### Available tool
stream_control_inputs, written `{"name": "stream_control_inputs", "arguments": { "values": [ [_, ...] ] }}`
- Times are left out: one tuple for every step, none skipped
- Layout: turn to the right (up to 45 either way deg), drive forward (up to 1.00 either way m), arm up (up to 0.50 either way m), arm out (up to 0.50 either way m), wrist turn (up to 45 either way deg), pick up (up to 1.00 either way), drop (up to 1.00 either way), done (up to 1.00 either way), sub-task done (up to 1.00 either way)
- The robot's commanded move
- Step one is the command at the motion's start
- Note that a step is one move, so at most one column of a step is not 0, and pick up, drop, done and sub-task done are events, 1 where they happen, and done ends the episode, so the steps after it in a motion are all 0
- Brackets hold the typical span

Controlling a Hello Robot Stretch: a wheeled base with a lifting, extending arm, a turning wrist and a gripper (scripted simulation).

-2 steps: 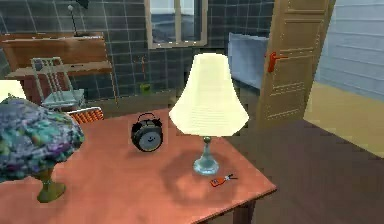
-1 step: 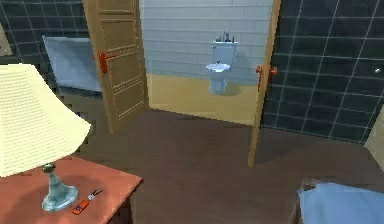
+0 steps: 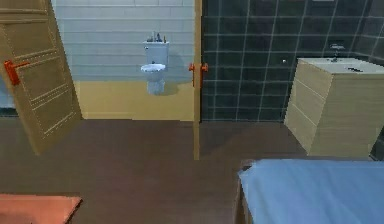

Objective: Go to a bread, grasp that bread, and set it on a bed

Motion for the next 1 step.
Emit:
{"name": "stream_control_inputs", "arguments": {
  "values": [
    [0.0,0.15,0.00,0.00,0.0,0.00,0.00,0.00,0.00]
  ]
}}
